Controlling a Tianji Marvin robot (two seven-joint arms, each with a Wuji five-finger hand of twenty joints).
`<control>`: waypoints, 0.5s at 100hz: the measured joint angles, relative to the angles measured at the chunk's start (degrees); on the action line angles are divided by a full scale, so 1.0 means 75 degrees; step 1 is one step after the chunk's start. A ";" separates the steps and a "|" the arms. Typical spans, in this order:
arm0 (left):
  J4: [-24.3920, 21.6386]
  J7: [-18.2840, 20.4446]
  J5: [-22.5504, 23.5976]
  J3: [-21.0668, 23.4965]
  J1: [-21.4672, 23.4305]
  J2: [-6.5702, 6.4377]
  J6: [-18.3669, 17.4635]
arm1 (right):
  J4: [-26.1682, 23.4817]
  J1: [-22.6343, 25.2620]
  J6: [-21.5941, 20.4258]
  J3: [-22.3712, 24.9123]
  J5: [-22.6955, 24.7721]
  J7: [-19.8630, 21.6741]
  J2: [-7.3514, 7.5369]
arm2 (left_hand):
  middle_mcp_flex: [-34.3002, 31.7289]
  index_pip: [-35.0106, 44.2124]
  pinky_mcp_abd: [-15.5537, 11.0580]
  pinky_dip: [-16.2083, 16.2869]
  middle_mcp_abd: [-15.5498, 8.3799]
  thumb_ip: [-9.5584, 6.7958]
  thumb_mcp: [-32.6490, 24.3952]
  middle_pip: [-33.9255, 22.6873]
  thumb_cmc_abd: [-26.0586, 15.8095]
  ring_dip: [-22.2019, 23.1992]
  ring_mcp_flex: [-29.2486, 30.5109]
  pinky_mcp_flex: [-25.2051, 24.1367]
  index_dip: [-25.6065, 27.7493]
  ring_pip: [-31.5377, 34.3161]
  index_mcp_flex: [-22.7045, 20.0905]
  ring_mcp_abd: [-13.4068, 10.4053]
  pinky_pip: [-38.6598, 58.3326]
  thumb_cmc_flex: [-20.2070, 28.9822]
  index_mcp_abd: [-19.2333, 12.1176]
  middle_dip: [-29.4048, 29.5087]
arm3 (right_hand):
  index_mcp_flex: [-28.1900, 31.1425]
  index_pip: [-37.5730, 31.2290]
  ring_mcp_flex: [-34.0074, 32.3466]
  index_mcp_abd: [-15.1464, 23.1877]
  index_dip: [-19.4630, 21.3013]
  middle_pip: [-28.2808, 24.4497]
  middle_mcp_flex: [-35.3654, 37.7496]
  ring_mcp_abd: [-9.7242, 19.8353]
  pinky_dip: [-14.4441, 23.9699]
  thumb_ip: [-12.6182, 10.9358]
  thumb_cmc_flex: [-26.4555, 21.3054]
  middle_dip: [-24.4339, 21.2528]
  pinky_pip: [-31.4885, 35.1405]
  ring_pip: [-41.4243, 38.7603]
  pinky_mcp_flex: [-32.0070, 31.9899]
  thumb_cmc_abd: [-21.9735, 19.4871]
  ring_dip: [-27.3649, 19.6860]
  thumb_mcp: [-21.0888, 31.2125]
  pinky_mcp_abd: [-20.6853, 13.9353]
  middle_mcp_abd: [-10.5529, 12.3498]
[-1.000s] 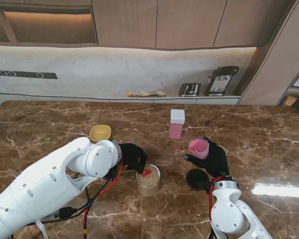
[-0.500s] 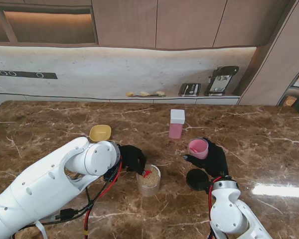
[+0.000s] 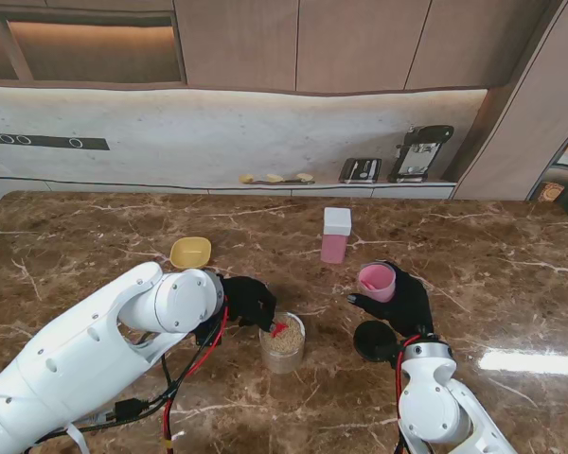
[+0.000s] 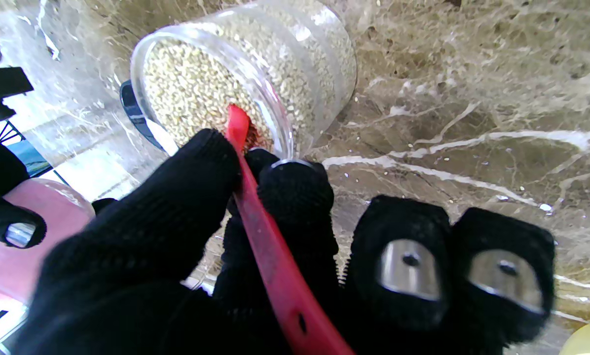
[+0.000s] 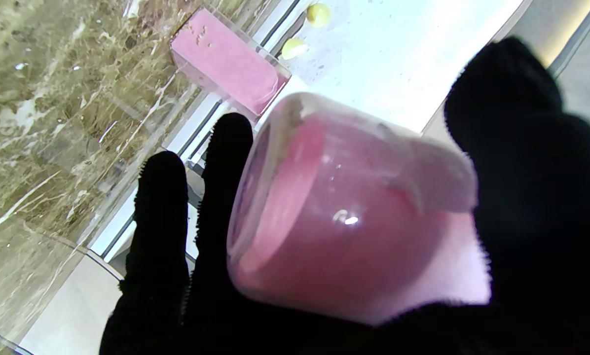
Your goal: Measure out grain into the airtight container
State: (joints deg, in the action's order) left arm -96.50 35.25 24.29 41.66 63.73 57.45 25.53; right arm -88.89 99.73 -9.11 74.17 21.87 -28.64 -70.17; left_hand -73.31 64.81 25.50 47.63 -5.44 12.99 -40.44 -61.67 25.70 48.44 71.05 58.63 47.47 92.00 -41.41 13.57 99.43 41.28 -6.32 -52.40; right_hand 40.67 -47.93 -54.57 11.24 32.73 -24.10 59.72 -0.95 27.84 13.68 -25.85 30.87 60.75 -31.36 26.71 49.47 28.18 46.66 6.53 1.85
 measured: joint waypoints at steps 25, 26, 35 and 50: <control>0.0053 -0.0055 -0.0467 0.0206 0.0155 0.0010 0.0135 | 0.0004 -0.0007 0.0003 -0.0015 -0.0001 0.0027 0.0000 | 0.0000 -0.0004 0.0000 0.0000 -0.0001 0.0000 0.0082 0.0000 -0.0001 0.0000 0.0000 0.0000 0.0000 0.0000 0.0000 0.0000 0.0000 0.0000 -0.0071 -0.0007 | 0.0000 0.0000 0.0000 0.0000 0.0000 0.0000 0.0000 0.0000 0.0000 0.0000 0.0000 0.0000 -0.0001 0.0000 -0.0041 0.0000 0.0000 0.0000 0.0000 0.0000; 0.0053 -0.0056 -0.0467 0.0208 0.0158 0.0010 0.0135 | 0.0005 -0.0007 0.0003 -0.0016 0.0000 0.0028 0.0000 | 0.0000 -0.0004 0.0000 0.0000 -0.0002 0.0000 0.0082 0.0000 -0.0001 0.0000 0.0000 0.0000 0.0000 0.0000 0.0000 0.0000 0.0000 0.0000 -0.0073 -0.0008 | 0.0000 0.0000 0.0000 0.0000 0.0000 0.0000 0.0000 0.0000 0.0000 0.0000 0.0000 0.0000 -0.0001 0.0000 -0.0041 0.0000 0.0000 0.0000 0.0000 0.0000; 0.0057 -0.0076 -0.0500 0.0249 0.0197 0.0025 0.0170 | 0.0008 -0.0009 0.0003 -0.0021 0.0005 0.0034 0.0001 | 0.0000 -0.0004 0.0000 0.0000 -0.0003 0.0000 0.0084 0.0000 -0.0001 0.0000 0.0000 0.0000 0.0000 0.0000 0.0001 0.0000 0.0000 0.0000 -0.0087 -0.0010 | 0.0000 0.0000 0.0000 0.0000 0.0000 0.0000 0.0000 0.0000 0.0000 0.0000 0.0000 0.0000 -0.0001 0.0000 -0.0042 -0.0001 0.0000 0.0000 0.0000 0.0000; 0.0082 -0.0099 -0.0450 0.0248 0.0218 0.0037 0.0164 | 0.0015 -0.0016 0.0003 -0.0035 0.0006 0.0034 0.0002 | 0.0000 -0.0004 0.0000 0.0000 -0.0003 0.0000 0.0173 0.0000 -0.0001 0.0000 0.0000 0.0000 0.0000 0.0000 0.0000 0.0000 0.0000 0.0000 -0.0221 -0.0013 | 0.0000 0.0000 0.0000 0.0000 0.0000 0.0000 0.0000 0.0000 0.0001 0.0000 0.0001 0.0000 -0.0003 0.0000 -0.0042 -0.0001 0.0000 0.0000 0.0000 0.0000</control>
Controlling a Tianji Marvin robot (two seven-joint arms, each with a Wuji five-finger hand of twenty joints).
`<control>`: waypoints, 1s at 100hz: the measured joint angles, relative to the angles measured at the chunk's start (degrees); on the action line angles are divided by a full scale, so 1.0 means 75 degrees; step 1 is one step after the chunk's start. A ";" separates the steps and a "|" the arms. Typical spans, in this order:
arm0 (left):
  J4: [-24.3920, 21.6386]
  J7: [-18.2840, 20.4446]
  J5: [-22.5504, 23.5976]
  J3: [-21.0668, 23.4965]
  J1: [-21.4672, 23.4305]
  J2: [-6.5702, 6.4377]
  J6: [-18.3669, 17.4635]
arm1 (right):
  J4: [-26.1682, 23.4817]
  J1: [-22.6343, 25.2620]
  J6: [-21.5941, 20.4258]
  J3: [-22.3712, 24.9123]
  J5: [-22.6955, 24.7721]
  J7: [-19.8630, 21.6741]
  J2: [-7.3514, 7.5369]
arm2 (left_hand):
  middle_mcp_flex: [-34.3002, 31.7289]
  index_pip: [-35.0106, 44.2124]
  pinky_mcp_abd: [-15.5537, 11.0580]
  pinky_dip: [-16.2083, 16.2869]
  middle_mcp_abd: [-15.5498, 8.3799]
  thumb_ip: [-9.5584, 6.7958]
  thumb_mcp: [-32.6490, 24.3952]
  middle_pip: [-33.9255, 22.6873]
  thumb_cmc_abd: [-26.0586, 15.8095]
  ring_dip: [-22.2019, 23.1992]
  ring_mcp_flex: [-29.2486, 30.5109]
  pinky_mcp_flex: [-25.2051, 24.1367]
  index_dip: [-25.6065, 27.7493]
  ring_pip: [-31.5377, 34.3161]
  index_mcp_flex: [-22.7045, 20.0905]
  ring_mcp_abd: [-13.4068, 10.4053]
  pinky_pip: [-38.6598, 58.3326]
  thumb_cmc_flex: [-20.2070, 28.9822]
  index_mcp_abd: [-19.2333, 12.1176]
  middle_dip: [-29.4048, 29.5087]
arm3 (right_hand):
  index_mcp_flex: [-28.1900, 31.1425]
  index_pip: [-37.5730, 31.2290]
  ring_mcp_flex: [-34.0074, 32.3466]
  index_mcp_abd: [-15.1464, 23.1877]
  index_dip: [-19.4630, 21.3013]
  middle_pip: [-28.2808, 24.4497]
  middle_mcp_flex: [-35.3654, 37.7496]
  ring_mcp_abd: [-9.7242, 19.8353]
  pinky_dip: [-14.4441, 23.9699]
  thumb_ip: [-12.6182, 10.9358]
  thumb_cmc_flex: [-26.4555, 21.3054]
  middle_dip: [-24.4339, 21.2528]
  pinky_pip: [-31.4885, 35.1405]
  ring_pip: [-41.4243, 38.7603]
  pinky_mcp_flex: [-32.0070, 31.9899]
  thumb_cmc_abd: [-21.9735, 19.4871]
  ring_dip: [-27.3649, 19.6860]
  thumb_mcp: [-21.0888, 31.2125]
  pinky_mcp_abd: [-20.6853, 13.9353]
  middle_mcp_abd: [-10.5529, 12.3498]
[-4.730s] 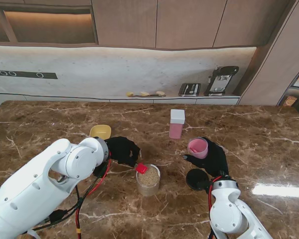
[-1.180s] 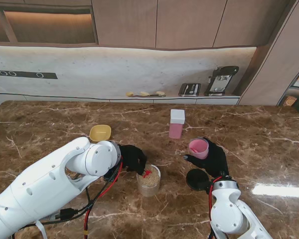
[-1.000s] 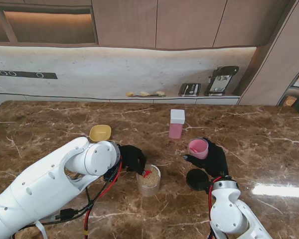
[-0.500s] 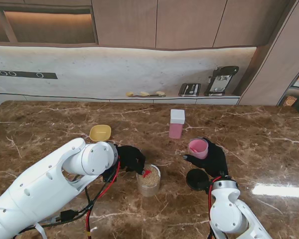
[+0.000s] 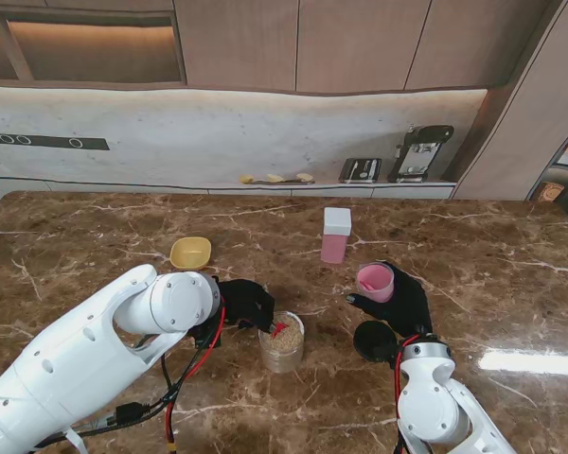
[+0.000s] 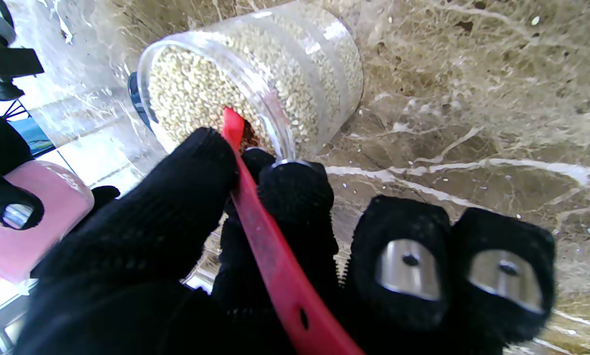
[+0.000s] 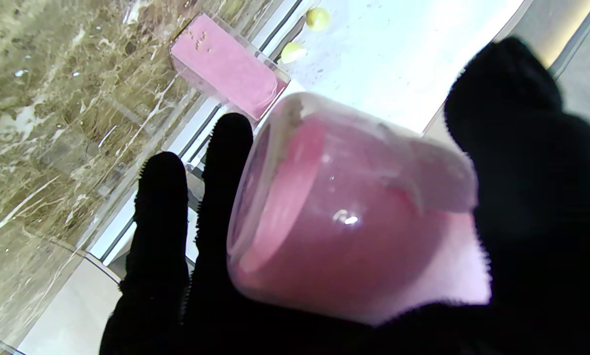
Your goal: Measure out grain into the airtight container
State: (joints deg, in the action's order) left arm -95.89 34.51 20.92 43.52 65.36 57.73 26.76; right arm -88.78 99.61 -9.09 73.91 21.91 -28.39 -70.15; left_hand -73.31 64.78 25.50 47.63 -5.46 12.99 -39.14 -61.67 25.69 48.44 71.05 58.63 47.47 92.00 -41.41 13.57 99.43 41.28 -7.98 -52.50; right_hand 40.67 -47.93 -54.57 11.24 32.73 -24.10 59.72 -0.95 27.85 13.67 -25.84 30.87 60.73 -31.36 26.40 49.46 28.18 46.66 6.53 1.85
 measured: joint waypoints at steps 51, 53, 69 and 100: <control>0.0001 -0.0118 -0.0174 0.0275 0.0257 0.0042 -0.0041 | 0.0029 -0.0024 0.0043 -0.0055 0.0000 0.0034 0.0002 | 0.0000 -0.0017 0.0000 0.0000 -0.0001 0.0000 0.0084 0.0000 -0.0002 0.0000 0.0000 0.0000 0.0003 0.0000 0.0000 0.0000 0.0000 0.0000 -0.0068 -0.0082 | 0.0000 0.0000 0.0000 0.0000 0.0000 0.0000 0.0000 0.0000 0.0002 0.0000 0.0000 0.0000 -0.0002 0.0000 -0.0001 0.0000 0.0000 0.0000 0.0000 0.0000; 0.0001 -0.0118 -0.0174 0.0281 0.0263 0.0042 -0.0051 | 0.0032 -0.0025 0.0043 -0.0056 0.0000 0.0034 0.0002 | 0.0000 -0.0018 0.0000 0.0000 -0.0001 0.0000 0.0084 0.0000 -0.0002 0.0000 0.0000 0.0000 0.0003 0.0000 0.0000 0.0000 0.0000 0.0000 -0.0068 -0.0083 | 0.0000 0.0000 0.0000 0.0000 0.0000 0.0000 0.0000 0.0000 0.0002 0.0000 0.0000 0.0000 -0.0002 0.0000 -0.0001 0.0000 0.0000 0.0000 0.0000 0.0000; 0.0003 -0.0117 -0.0229 0.0367 0.0328 0.0044 -0.0050 | 0.0038 -0.0027 0.0043 -0.0060 -0.0001 0.0034 0.0002 | 0.0000 -0.0033 0.0000 0.0000 -0.0001 0.0000 0.0084 0.0000 -0.0003 0.0000 0.0000 0.0000 0.0074 0.0000 0.0000 0.0000 0.0000 0.0000 -0.0065 -0.0110 | 0.0000 0.0000 0.0000 0.0000 0.0000 0.0000 0.0000 0.0000 0.0002 0.0000 0.0000 0.0000 -0.0003 0.0000 -0.0001 0.0000 0.0000 0.0000 0.0000 0.0000; -0.0036 -0.0137 -0.0256 0.0550 0.0480 0.0049 -0.0029 | 0.0068 -0.0043 0.0038 -0.0071 -0.0001 0.0036 0.0002 | 0.0000 -0.0100 0.0000 0.0000 -0.0001 0.0003 0.0154 0.0000 -0.0078 0.0000 0.0000 0.0000 0.0104 0.0000 0.0002 0.0000 0.0000 0.0001 -0.0065 -0.0164 | 0.0000 0.0000 0.0000 0.0000 0.0000 0.0000 0.0000 0.0000 0.0002 0.0000 0.0000 0.0000 -0.0005 0.0000 -0.0002 -0.0001 0.0000 0.0000 0.0001 0.0000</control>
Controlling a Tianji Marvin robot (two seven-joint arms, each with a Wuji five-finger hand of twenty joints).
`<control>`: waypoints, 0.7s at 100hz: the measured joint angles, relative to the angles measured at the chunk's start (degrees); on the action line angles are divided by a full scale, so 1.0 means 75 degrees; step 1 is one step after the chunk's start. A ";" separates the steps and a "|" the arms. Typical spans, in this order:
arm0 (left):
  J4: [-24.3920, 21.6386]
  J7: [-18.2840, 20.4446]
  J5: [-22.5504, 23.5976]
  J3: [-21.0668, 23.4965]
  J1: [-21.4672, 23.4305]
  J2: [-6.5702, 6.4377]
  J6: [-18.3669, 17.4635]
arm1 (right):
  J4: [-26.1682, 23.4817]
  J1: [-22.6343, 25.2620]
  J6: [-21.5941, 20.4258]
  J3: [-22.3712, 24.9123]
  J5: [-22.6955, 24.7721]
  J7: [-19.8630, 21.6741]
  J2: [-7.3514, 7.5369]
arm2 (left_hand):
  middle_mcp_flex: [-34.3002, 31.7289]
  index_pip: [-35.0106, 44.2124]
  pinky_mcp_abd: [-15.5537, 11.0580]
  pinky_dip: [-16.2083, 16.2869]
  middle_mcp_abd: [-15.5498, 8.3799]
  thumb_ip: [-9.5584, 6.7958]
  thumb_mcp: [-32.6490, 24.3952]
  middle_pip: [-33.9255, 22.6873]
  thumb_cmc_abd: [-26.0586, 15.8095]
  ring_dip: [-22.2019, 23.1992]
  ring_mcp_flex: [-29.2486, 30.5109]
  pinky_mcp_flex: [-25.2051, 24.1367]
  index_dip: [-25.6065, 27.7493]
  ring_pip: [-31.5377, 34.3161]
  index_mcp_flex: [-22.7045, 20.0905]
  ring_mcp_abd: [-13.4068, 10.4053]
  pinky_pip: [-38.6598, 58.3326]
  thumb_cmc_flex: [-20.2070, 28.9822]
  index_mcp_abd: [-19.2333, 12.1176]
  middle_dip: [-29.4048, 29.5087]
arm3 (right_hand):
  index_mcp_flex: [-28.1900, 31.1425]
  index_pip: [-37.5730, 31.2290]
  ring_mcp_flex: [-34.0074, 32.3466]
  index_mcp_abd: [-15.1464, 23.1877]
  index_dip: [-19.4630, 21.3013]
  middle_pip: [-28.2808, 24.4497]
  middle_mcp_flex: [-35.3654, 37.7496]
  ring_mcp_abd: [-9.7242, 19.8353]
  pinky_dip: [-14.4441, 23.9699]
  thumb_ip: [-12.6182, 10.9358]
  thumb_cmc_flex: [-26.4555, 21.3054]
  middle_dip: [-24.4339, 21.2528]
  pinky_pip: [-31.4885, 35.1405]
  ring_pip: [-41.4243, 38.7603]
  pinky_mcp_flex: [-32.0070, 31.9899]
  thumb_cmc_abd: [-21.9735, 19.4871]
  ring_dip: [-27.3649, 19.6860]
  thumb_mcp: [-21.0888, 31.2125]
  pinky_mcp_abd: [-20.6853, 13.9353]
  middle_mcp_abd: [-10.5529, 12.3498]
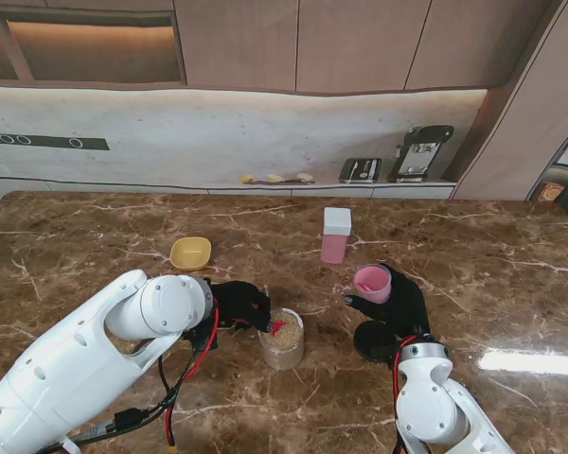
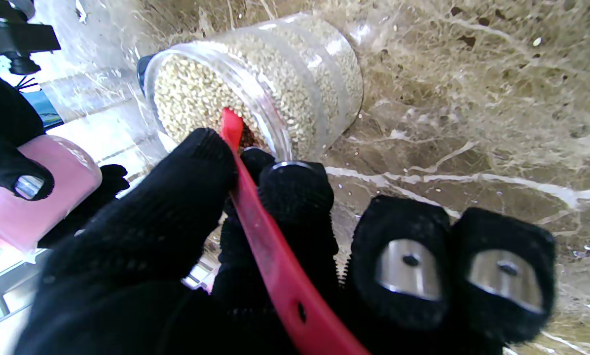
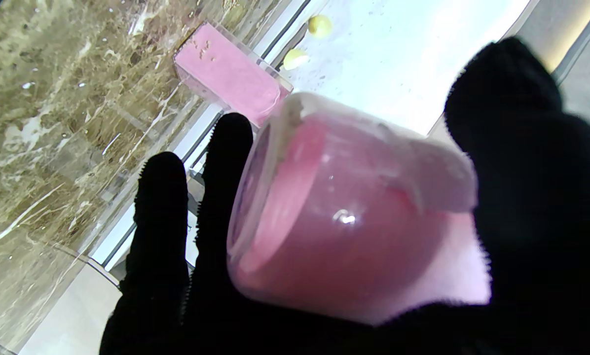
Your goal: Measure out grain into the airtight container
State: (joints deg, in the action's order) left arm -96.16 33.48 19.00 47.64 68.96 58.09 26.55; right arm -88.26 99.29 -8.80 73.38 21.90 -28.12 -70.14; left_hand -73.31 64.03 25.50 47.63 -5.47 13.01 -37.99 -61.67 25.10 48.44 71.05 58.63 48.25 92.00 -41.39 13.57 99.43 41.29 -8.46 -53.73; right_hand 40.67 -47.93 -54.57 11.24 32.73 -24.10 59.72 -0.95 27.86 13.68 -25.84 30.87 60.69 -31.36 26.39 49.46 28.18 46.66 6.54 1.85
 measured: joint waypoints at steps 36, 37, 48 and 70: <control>-0.0003 -0.0064 -0.0046 0.0107 0.0094 0.0002 -0.0079 | 0.0013 -0.0011 0.0003 -0.0024 0.0000 0.0008 0.0000 | 0.0000 -0.0008 0.0000 -0.0001 0.0000 0.0000 0.0000 0.0000 -0.0002 0.0000 0.0000 0.0000 0.0070 0.0000 0.0000 0.0000 0.0000 0.0006 0.0040 -0.0003 | 0.0000 0.0000 0.0000 0.0000 0.0000 0.0000 0.0000 0.0000 0.0001 0.0000 0.0000 0.0000 -0.0074 0.0000 -0.0001 0.0000 0.0000 0.0000 0.0001 0.0000; -0.0003 -0.0065 -0.0046 0.0107 0.0095 0.0002 -0.0081 | 0.0014 -0.0011 0.0003 -0.0024 0.0000 0.0008 0.0000 | 0.0000 -0.0009 0.0000 -0.0001 0.0000 0.0000 0.0000 0.0000 -0.0002 0.0000 0.0000 0.0000 0.0070 0.0000 0.0000 0.0000 0.0000 0.0006 0.0041 -0.0003 | 0.0000 0.0000 0.0000 0.0000 0.0000 0.0000 0.0000 0.0000 0.0001 0.0000 0.0000 0.0000 -0.0075 0.0000 -0.0001 0.0000 0.0000 0.0000 0.0001 0.0000; -0.0003 -0.0060 -0.0046 0.0110 0.0094 0.0002 -0.0086 | 0.0024 -0.0014 0.0000 -0.0024 0.0005 0.0005 0.0000 | 0.0000 -0.0009 0.0000 -0.0001 0.0000 0.0000 0.0000 0.0000 -0.0002 0.0000 0.0000 0.0000 0.0072 0.0000 0.0000 0.0000 0.0000 0.0008 0.0052 -0.0004 | 0.0000 0.0000 0.0000 0.0000 0.0000 0.0000 0.0000 0.0000 0.0001 0.0000 0.0000 0.0000 -0.0077 0.0000 -0.0001 -0.0001 0.0000 0.0000 0.0001 0.0000; -0.0040 -0.0021 -0.0037 0.0196 0.0115 -0.0002 -0.0080 | 0.0041 -0.0018 -0.0006 -0.0024 0.0006 -0.0009 0.0000 | 0.0000 -0.0009 0.0000 -0.0001 -0.0001 0.0000 0.0000 0.0000 -0.0003 0.0000 0.0000 0.0000 0.0074 0.0000 0.0000 0.0000 0.0000 0.0025 0.0109 -0.0029 | 0.0000 0.0000 0.0000 0.0000 0.0000 0.0000 0.0000 0.0000 0.0002 0.0000 0.0000 0.0000 -0.0077 0.0000 -0.0001 -0.0002 0.0000 0.0000 0.0002 0.0000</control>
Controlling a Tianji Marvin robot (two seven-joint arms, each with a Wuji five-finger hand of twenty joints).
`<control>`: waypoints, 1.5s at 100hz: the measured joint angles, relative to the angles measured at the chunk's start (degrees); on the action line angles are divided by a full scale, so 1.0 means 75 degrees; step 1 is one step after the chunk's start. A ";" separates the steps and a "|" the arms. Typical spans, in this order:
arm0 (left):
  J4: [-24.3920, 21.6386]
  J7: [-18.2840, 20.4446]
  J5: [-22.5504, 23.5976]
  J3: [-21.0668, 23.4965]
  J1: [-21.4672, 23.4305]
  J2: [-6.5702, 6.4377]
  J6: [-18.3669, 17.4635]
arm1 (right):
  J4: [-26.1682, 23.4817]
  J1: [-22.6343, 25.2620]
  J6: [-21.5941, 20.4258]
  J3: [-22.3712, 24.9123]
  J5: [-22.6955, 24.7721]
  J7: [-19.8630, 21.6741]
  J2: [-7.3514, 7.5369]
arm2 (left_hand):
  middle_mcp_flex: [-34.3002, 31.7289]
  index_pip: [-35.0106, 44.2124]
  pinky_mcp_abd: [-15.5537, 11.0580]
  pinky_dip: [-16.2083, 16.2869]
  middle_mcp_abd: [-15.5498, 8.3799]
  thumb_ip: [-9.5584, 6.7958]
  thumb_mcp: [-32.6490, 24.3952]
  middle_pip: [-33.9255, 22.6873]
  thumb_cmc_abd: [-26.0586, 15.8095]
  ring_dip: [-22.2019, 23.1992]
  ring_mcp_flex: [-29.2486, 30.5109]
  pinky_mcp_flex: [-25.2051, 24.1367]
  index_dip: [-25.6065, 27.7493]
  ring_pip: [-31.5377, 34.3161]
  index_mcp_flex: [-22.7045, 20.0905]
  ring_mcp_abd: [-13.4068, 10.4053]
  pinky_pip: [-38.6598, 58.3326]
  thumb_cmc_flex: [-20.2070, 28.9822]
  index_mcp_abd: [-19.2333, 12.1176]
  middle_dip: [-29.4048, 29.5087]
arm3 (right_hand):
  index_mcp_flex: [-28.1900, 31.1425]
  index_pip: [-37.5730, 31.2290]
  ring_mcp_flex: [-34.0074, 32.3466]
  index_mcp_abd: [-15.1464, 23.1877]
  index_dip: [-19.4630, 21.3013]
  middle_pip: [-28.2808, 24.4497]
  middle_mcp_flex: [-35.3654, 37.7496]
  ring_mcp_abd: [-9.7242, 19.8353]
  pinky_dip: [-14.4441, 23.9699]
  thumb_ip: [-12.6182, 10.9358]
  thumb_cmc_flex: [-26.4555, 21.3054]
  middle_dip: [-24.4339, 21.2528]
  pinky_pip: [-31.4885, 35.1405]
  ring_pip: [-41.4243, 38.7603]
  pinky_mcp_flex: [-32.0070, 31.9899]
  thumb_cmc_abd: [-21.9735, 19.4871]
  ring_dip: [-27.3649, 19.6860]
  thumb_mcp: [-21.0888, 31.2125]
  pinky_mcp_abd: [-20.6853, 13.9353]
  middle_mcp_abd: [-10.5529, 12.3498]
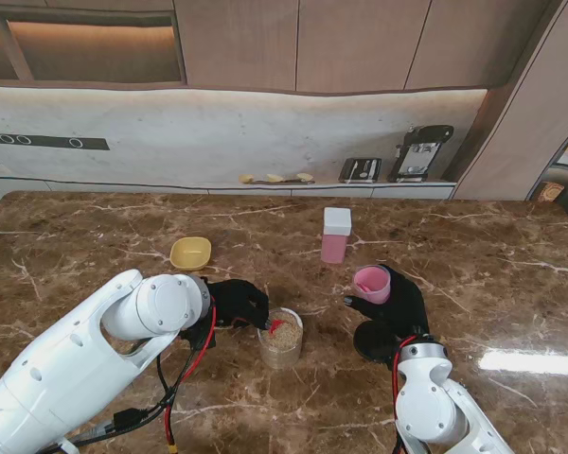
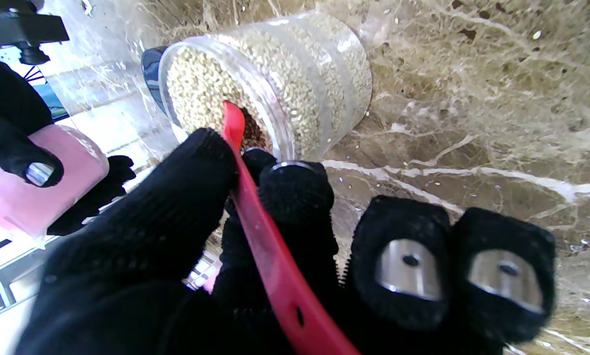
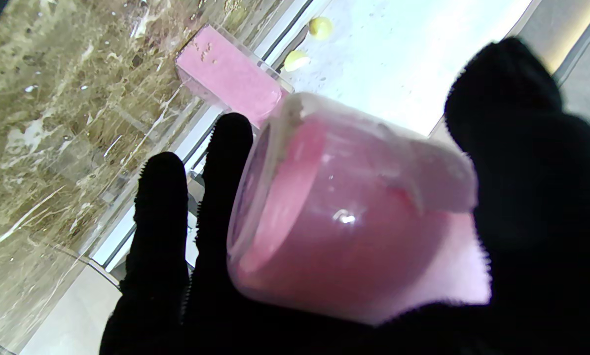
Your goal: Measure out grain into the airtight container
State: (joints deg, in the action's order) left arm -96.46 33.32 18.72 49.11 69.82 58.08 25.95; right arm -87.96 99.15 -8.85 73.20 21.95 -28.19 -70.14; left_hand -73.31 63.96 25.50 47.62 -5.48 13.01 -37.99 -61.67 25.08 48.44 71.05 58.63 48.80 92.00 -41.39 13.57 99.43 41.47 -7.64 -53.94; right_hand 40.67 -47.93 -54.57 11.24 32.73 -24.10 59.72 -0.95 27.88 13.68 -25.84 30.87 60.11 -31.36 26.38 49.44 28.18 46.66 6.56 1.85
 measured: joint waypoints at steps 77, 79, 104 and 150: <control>-0.0176 -0.0104 -0.0355 0.0570 0.0496 0.0019 0.0157 | 0.0072 -0.0045 -0.0037 -0.0040 -0.0002 0.0031 0.0002 | 0.0000 0.0000 0.0001 -0.0004 0.0000 0.0000 0.0013 0.0001 -0.0006 0.0000 0.0000 0.0000 0.0008 0.0000 0.0000 0.0000 0.0000 0.0077 0.0119 -0.0002 | 0.0000 0.0000 0.0000 0.0000 0.0000 0.0000 0.0000 0.0000 0.0002 0.0000 0.0000 -0.0001 -0.0001 0.0000 -0.0002 -0.0001 0.0000 0.0000 0.0000 0.0000; -0.0178 -0.0124 -0.0355 0.0591 0.0520 0.0022 0.0156 | 0.0088 -0.0055 -0.0045 -0.0045 -0.0004 0.0039 0.0003 | 0.0000 0.0000 0.0001 -0.0004 0.0000 0.0000 0.0013 0.0001 -0.0006 0.0000 0.0000 0.0000 0.0010 0.0000 0.0000 0.0000 0.0000 0.0077 0.0119 -0.0002 | 0.0000 0.0000 0.0000 0.0000 0.0000 0.0000 0.0000 0.0000 0.0002 0.0000 0.0000 -0.0001 -0.0001 0.0000 -0.0002 -0.0001 0.0000 0.0000 0.0000 0.0000; -0.0181 -0.0360 -0.0685 0.0859 0.0802 0.0097 0.0142 | 0.0381 -0.0221 -0.0150 -0.0132 -0.0034 0.0135 0.0011 | 0.0000 -0.0008 0.0007 -0.0004 0.0000 0.0000 0.0076 0.0016 -0.0079 0.0000 0.0000 0.0000 0.0064 0.0000 0.0000 0.0000 0.0000 0.0099 0.0130 -0.0002 | 0.0000 0.0000 0.0000 0.0000 0.0000 0.0000 0.0000 0.0000 0.0003 0.0000 0.0000 -0.0001 -0.0001 0.0000 -0.0002 -0.0001 0.0000 0.0000 0.0000 0.0000; -0.0365 -0.0807 -0.1085 0.1451 0.1368 0.0234 0.0080 | 0.0545 -0.0311 -0.0296 -0.0241 -0.0112 0.0293 0.0029 | 0.0000 -0.0079 0.0020 -0.0005 0.0000 0.0000 0.0078 0.0079 -0.0079 0.0000 0.0000 0.0000 0.0129 0.0000 0.0000 0.0000 0.0000 0.0105 0.0137 -0.0081 | 0.0000 0.0000 0.0000 0.0000 0.0000 0.0000 0.0000 0.0000 0.0007 0.0000 0.0000 -0.0001 -0.0001 0.0000 -0.0002 -0.0001 0.0000 0.0000 0.0000 0.0000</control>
State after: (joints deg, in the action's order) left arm -99.20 27.27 10.58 59.99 80.08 59.83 26.55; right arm -83.87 96.82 -11.06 71.39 21.11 -25.99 -69.92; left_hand -73.31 63.37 25.65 47.58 -5.48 13.01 -37.41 -61.08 24.49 48.44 71.05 58.63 49.77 92.00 -41.39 13.57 99.43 42.26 -6.62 -54.55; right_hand 40.67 -47.93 -54.57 11.24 32.73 -24.10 59.72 -0.95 27.93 13.68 -25.84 30.86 60.11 -31.36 26.36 49.44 28.18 46.66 6.56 1.85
